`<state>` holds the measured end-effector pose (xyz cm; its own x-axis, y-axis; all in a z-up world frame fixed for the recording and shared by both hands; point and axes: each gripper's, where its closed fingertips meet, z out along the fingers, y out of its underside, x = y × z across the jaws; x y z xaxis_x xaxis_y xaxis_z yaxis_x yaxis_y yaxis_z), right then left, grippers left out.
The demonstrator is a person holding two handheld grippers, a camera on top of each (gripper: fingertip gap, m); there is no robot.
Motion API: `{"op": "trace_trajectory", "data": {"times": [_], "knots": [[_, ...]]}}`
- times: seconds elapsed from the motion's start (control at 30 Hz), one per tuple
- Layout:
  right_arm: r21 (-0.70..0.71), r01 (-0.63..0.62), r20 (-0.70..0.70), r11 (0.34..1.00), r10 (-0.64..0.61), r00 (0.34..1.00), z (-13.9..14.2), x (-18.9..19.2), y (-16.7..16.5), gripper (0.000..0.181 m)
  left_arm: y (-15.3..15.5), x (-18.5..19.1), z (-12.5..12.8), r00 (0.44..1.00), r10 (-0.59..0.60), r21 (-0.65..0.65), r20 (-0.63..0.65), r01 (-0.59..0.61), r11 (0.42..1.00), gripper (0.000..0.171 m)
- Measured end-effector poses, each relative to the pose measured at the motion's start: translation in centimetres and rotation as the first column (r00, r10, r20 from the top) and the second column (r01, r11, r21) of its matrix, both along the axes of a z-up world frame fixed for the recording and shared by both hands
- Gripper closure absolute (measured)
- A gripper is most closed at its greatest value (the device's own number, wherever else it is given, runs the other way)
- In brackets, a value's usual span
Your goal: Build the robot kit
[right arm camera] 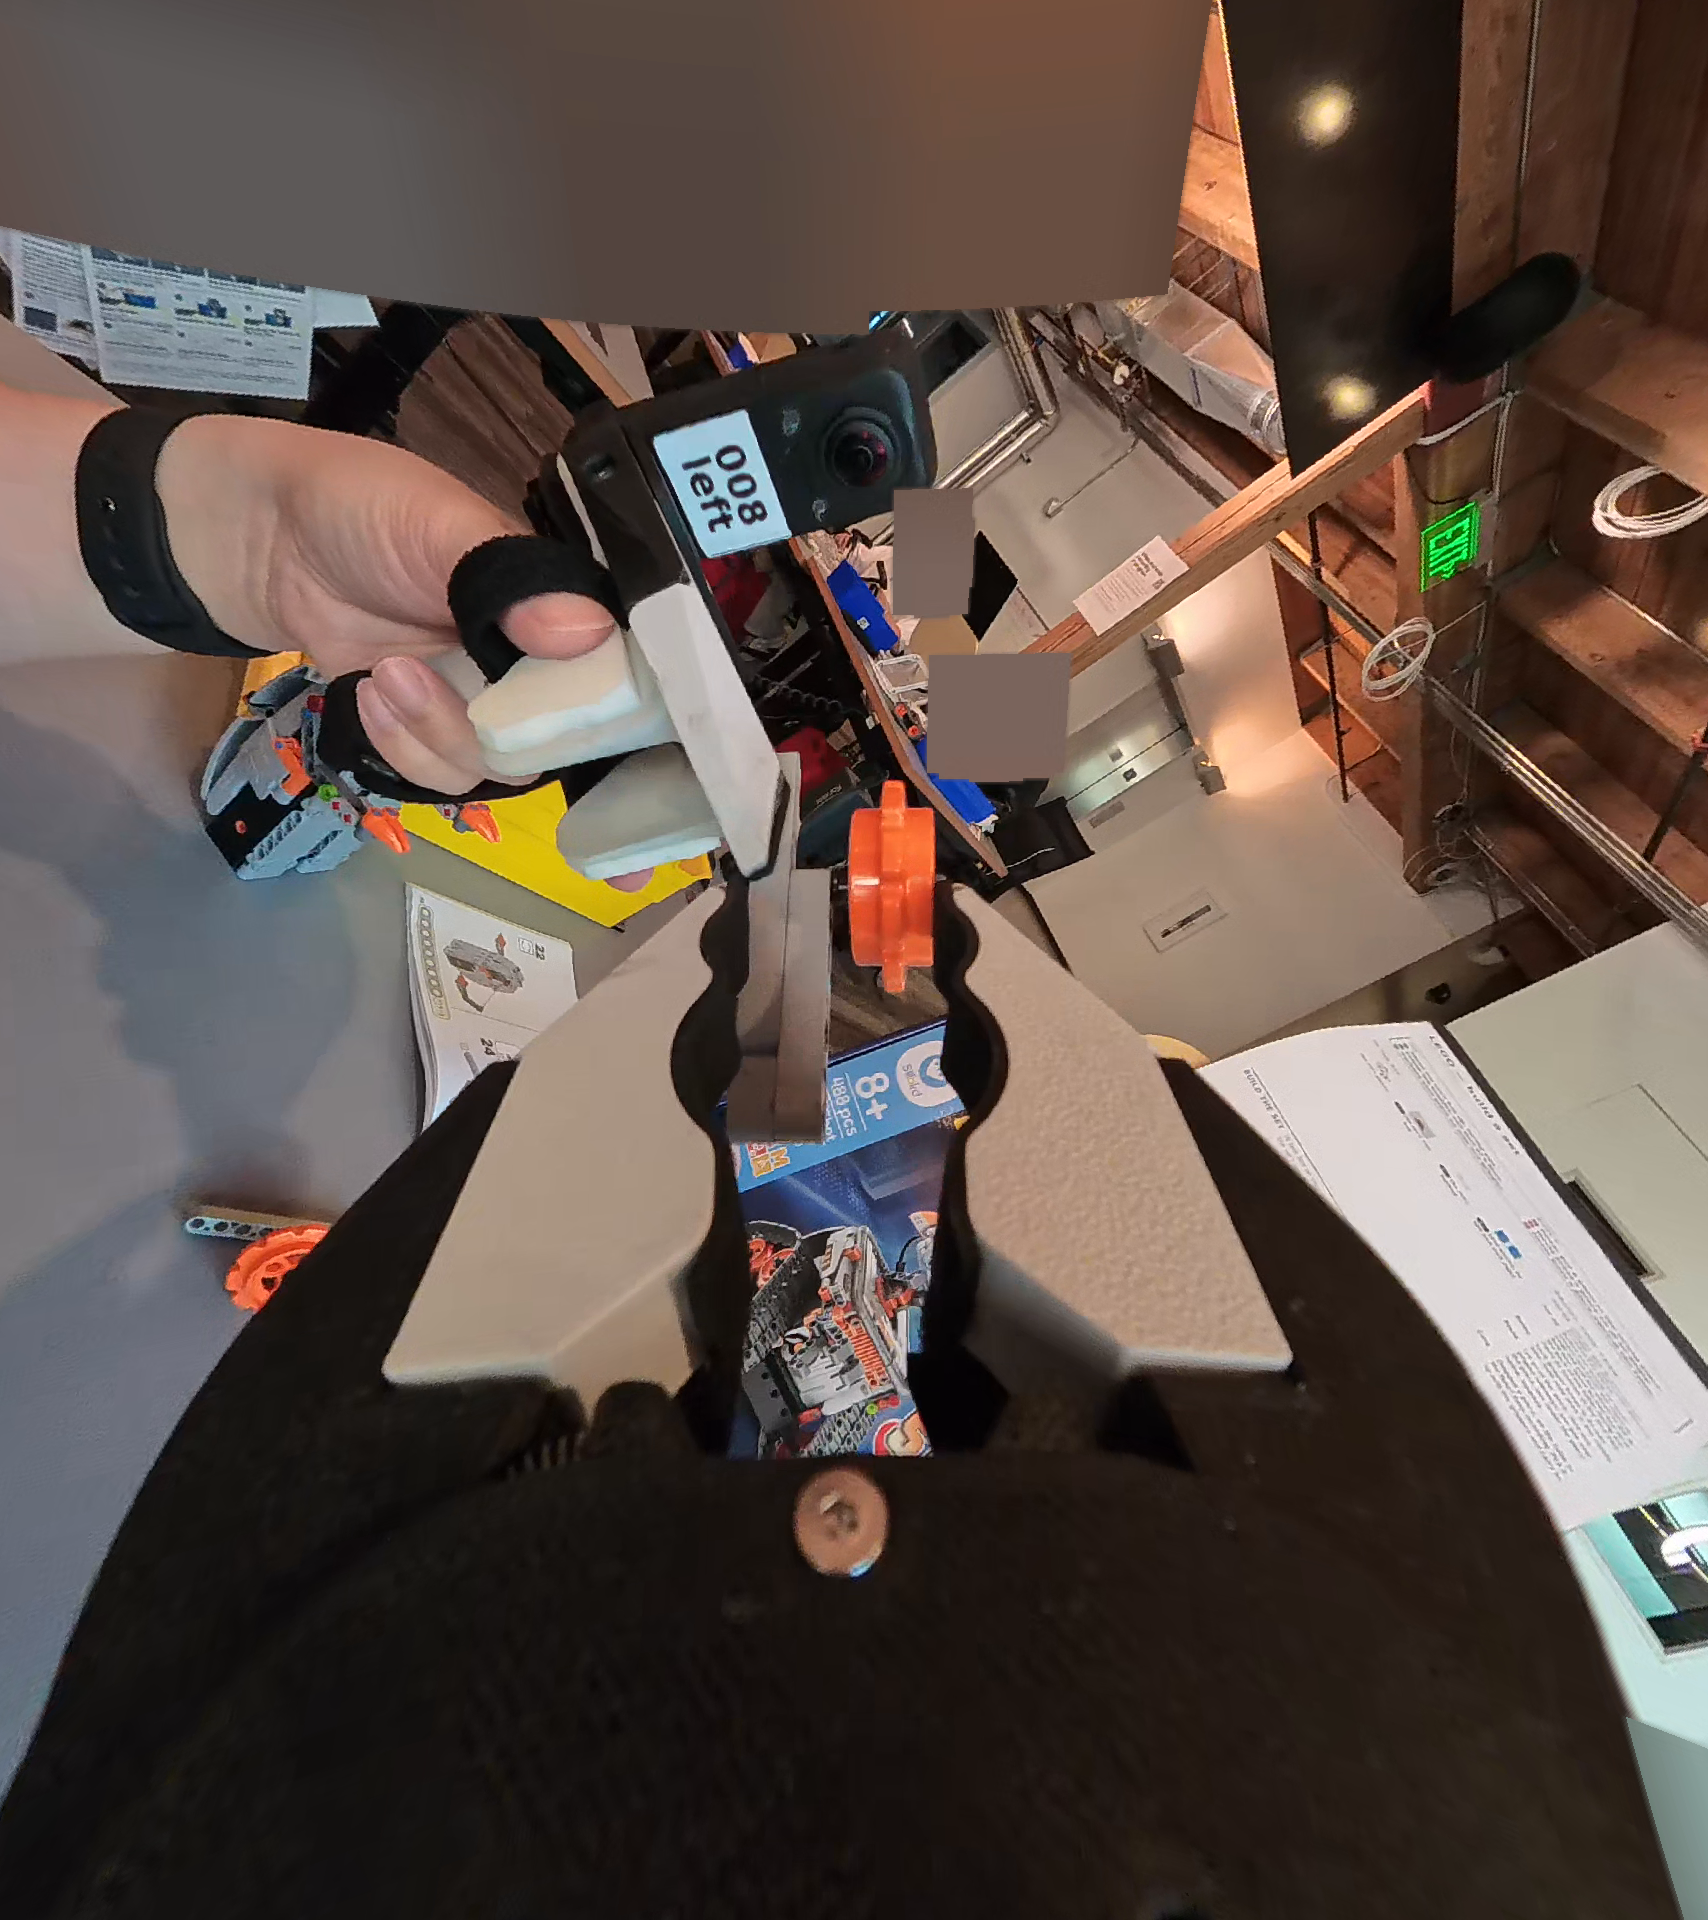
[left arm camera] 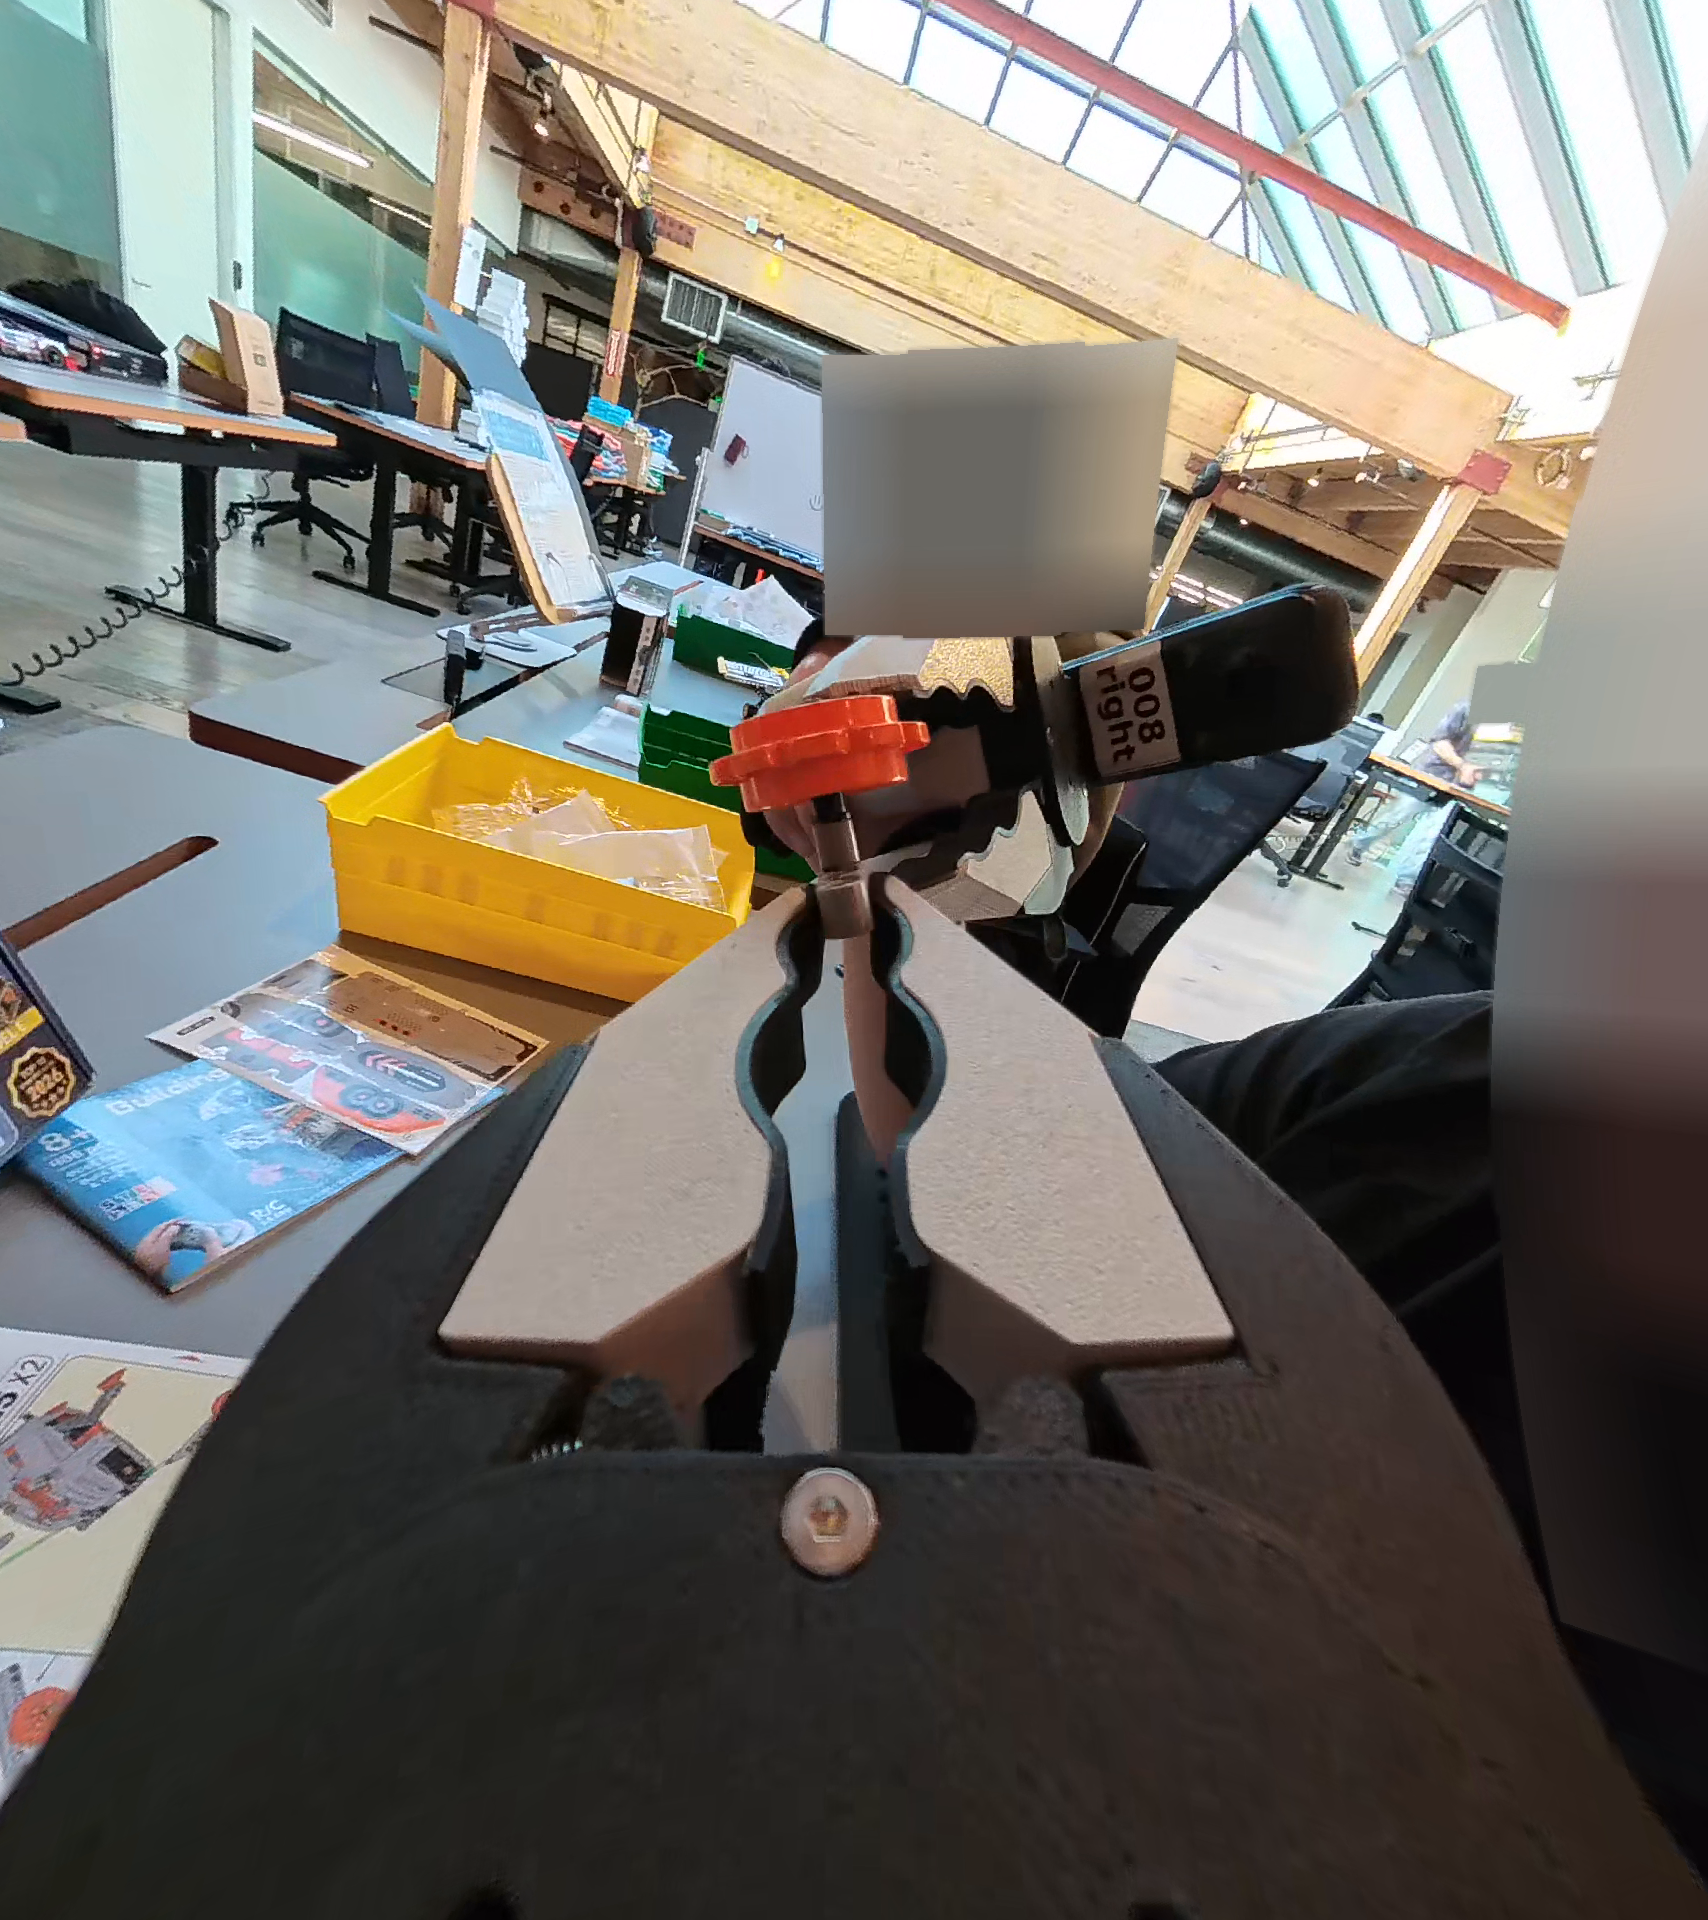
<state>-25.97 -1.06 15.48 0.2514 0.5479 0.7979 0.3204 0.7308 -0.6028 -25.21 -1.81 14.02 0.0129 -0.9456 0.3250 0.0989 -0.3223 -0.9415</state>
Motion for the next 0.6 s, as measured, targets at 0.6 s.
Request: {"op": "trace_trajectory", "data": {"times": [0.6], "knots": [[0.229,0.011,0.078,0.973,-0.030,0.996,0.0,0.4,-1.8,0.148,-1.7,0.5,-0.4,0.993,0.056,0.313,-0.106,-0.020,0.949,0.165]]}}
